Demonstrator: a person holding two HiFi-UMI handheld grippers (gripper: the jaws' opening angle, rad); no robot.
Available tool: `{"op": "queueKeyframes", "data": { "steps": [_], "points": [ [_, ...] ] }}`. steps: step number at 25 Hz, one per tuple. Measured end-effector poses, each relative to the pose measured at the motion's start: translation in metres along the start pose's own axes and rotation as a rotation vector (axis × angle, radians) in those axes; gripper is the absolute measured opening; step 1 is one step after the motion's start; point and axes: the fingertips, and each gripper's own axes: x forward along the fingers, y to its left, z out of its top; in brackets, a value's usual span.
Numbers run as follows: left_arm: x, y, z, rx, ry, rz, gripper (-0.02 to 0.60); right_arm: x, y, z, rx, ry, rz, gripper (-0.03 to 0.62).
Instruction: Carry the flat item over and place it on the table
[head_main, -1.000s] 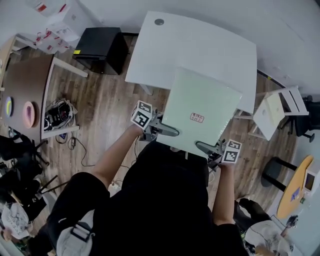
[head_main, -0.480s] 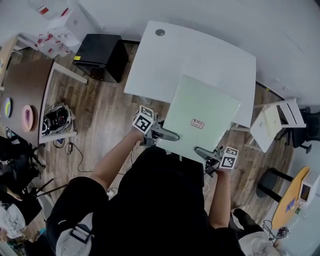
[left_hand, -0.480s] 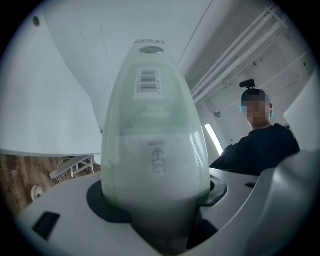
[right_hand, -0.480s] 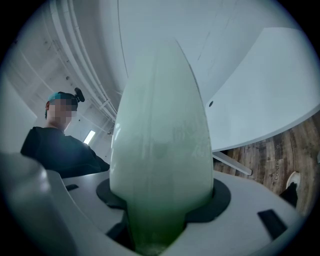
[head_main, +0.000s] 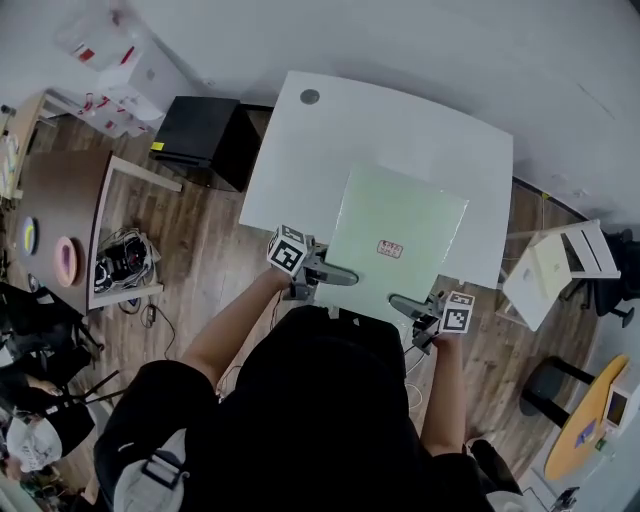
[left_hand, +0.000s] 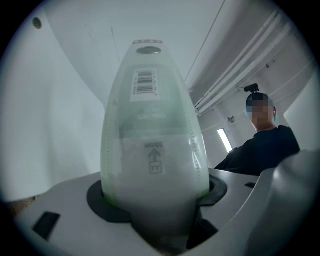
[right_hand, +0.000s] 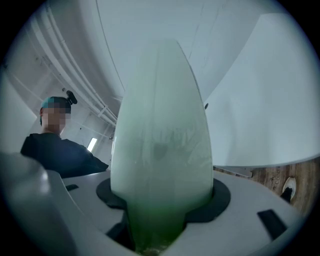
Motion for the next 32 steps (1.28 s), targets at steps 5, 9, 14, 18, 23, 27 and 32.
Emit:
{"op": "queueKeyframes", "data": {
  "steps": [5, 9, 14, 18, 23, 27, 32],
  "points": [
    [0.012, 0.037, 0.033, -0.016, 0.015, 0.038, 0.322, -0.010, -0.032, 0.038, 0.040, -0.003, 0.009, 0.296],
    [0.019, 0.068, 0.057, -0.039, -0.008, 0.057, 0.322, -0.017, -0.061, 0.066, 0.062, 0.022, 0.006, 0.296],
    [0.024, 0.107, 0.075, -0.098, -0.021, 0.096, 0.322, -0.021, -0.096, 0.093, 0.136, 0.056, 0.012, 0.296],
    [0.025, 0.134, 0.087, -0.121, -0.033, 0.112, 0.322, -0.022, -0.122, 0.108, 0.168, 0.066, 0.019, 0.296],
    [0.025, 0.168, 0.089, -0.201, -0.033, 0.147, 0.322, -0.023, -0.157, 0.114, 0.245, 0.091, 0.011, 0.296],
    [0.025, 0.189, 0.093, -0.257, -0.046, 0.170, 0.322, -0.025, -0.181, 0.117, 0.297, 0.089, 0.012, 0.296],
    [0.020, 0.212, 0.098, -0.298, -0.061, 0.208, 0.322, -0.020, -0.194, 0.123, 0.340, 0.098, 0.029, 0.296]
  ]
}}
